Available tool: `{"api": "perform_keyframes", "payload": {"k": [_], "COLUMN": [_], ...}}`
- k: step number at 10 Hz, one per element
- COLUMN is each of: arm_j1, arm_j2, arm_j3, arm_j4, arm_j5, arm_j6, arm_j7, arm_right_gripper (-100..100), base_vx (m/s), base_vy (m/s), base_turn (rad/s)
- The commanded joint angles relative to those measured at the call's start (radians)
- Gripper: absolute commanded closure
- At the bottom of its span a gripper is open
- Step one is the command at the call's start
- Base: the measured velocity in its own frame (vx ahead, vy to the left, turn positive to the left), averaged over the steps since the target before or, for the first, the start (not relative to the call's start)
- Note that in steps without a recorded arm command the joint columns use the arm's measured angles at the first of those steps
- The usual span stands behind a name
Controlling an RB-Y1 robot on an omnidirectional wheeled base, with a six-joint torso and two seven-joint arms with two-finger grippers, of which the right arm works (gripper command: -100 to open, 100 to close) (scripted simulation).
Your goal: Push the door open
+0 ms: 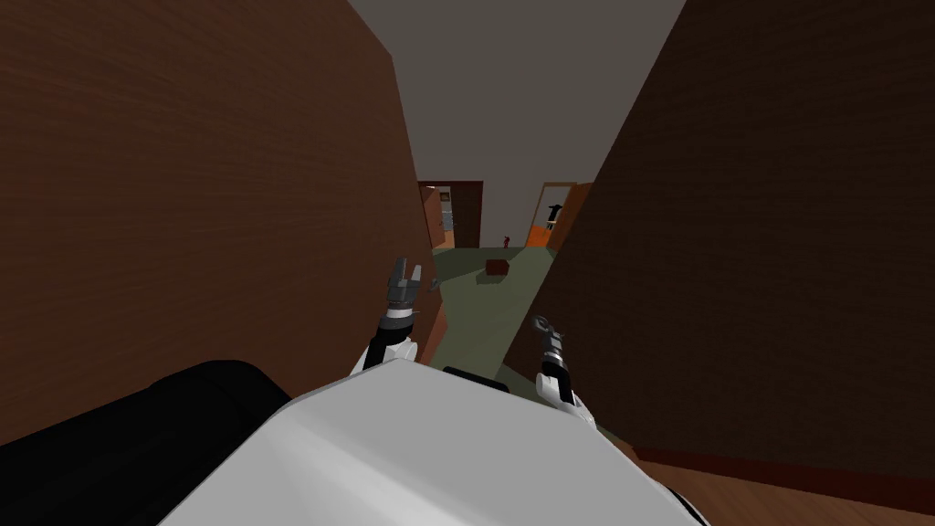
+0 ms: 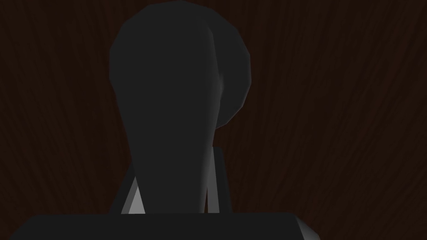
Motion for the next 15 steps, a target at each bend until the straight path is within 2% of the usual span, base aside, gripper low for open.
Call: {"api": "perform_keyframes", "payload": {"k": [1,6,8,9,12,14,15], "arm_j1": [0.000,0.001,0.001,0.002,0.003,0.003,0.003], "arm_j2": [-0.003,-0.008,-0.008,-0.011,-0.014,-0.014,-0.017], "arm_j3": [-0.012,-0.059,-0.059,-0.079,-0.111,-0.111,-0.132], "arm_j4": [-0.003,0.003,0.003,0.006,0.010,0.020,0.012], "arm_j5": [-0.008,-0.041,-0.041,-0.055,-0.076,-0.076,-0.091], "arm_j6": [0.001,-0.003,-0.003,-0.004,-0.007,-0.007,-0.008], "arm_j7": [0.006,0.032,0.032,0.042,0.059,0.059,0.071], "arm_right_gripper": [100,100,100,100,100,100,100], "base_vx": [0.173,0.213,0.096,0.128,0.217,0.106,0.149], "base_vy": [-0.008,-0.012,-0.013,-0.007,0.003,-0.013,0.004], "base_turn": [-0.044,-0.041,0.000,-0.056,-0.064,-0.012,-0.063]}}
